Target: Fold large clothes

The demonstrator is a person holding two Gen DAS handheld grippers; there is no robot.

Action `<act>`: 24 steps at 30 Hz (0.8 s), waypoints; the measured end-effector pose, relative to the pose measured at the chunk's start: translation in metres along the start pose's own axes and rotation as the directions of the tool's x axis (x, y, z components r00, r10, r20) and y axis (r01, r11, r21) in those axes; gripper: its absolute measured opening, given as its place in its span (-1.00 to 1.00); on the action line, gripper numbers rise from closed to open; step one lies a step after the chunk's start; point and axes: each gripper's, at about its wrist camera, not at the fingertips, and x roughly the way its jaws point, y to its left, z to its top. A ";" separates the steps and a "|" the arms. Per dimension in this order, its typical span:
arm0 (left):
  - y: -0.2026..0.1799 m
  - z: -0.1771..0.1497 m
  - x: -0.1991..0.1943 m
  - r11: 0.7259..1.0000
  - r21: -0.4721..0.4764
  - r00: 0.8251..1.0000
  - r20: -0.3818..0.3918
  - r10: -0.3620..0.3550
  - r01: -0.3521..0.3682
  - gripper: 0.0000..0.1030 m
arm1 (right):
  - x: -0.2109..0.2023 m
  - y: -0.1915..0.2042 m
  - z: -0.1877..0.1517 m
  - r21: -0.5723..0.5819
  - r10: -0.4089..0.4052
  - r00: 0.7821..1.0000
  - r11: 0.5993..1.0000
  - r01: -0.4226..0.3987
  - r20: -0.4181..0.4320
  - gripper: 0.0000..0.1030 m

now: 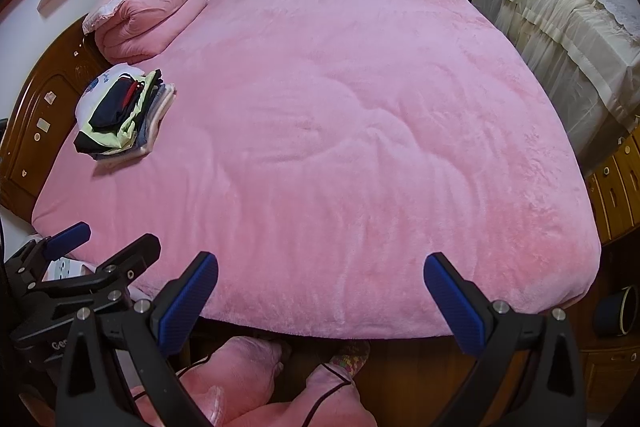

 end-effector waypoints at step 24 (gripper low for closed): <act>0.000 0.000 0.000 1.000 -0.003 1.000 0.000 0.003 -0.003 0.98 | 0.003 0.001 0.000 0.002 -0.001 1.000 1.000 0.001 -0.006 1.00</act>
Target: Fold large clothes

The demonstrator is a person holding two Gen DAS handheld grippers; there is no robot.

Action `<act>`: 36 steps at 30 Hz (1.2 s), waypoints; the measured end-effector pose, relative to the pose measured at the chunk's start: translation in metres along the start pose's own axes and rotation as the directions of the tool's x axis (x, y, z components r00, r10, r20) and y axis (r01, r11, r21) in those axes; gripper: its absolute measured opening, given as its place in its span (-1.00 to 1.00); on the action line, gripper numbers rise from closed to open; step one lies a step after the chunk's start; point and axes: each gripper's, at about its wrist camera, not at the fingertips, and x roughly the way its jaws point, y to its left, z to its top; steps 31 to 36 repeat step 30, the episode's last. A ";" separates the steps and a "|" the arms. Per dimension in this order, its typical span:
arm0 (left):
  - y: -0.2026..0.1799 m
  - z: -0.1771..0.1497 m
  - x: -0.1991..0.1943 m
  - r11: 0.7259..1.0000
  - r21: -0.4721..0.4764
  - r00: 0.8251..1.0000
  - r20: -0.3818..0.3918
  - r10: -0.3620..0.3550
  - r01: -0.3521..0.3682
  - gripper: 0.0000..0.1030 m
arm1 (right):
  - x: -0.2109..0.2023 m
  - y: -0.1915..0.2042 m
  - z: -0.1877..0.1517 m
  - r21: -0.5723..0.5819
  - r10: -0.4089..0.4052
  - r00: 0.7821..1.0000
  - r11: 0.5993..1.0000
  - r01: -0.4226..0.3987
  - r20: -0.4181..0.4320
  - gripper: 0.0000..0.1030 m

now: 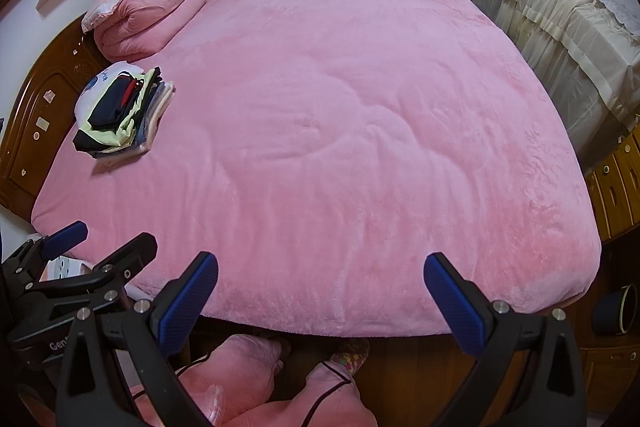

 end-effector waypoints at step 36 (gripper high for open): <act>-0.005 -0.002 0.002 1.000 -0.014 1.000 -0.024 -0.012 0.011 0.99 | 0.004 -0.013 -0.002 0.014 0.020 1.000 1.000 -0.020 -0.011 1.00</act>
